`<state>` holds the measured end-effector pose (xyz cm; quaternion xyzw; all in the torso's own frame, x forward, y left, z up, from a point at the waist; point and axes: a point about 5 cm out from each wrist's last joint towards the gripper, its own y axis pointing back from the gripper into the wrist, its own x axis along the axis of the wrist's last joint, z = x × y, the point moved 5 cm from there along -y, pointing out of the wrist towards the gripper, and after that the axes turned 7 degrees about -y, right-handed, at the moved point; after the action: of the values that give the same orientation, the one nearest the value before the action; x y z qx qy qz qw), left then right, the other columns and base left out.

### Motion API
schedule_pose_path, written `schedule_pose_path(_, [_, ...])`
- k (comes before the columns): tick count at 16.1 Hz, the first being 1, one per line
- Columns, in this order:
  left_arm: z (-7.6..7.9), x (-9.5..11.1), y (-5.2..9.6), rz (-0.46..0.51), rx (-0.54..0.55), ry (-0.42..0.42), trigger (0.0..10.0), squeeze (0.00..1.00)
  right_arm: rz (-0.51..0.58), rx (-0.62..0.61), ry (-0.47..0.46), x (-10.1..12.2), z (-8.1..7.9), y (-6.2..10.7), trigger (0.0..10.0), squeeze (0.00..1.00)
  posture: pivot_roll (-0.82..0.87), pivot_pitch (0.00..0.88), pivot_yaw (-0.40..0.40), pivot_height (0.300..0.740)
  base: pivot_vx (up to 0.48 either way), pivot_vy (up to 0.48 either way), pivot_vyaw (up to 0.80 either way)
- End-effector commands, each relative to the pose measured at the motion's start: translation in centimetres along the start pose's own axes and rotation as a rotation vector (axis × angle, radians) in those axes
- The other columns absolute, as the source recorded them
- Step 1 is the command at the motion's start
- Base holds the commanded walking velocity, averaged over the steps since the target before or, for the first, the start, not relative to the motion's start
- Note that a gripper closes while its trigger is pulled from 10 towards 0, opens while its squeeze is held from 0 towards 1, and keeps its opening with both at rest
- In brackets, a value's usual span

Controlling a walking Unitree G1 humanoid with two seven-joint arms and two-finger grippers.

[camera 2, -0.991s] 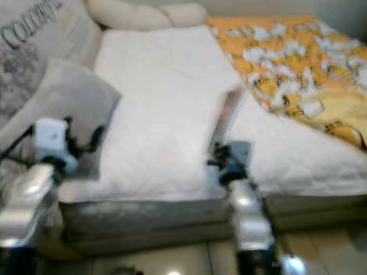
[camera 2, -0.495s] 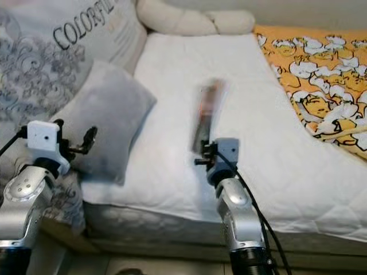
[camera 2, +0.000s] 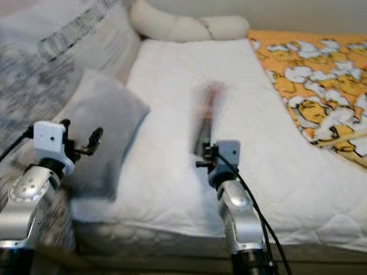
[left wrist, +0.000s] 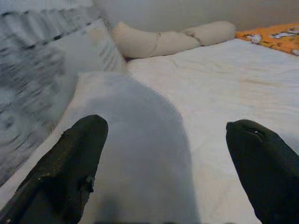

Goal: Clean up the room

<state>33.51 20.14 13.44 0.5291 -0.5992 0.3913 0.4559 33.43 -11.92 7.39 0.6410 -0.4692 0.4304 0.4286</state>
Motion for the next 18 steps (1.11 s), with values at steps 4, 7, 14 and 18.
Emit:
schedule_pose_path(4, [0.5, 0.0, 0.0, -0.003, -0.015, -0.007, 10.0, 0.0, 0.059, -0.007, 0.018, 1.8, 0.3, -0.3, 10.0, 0.0, 0.11, 0.0, 0.035, 0.74, 0.327, 0.0, 0.0])
schedule_pose_path(7, [0.4, 0.0, -0.1, -0.003, -0.013, -0.008, 10.0, 0.0, 0.055, -0.002, 0.024, 1.7, 0.2, -0.3, 10.0, 0.0, 0.11, 0.0, 0.036, 0.74, 0.325, 0.0, 0.0])
schedule_pose_path(14, [3.1, 0.1, 0.7, -0.013, -0.253, -0.045, 10.0, 0.0, 0.016, 0.14, -0.041, 2.4, -1.5, -1.8, 10.0, 0.0, 0.11, 0.0, 0.046, 0.74, 0.132, 0.0, 0.0])
schedule_pose_path(18, [4.2, -0.1, 1.8, -0.064, -0.447, -0.079, 10.0, 0.0, -0.107, 0.237, -0.168, 1.5, -2.9, -4.9, 10.0, 0.0, 0.14, 0.0, 0.041, 0.74, 0.0, 0.0, 0.0])
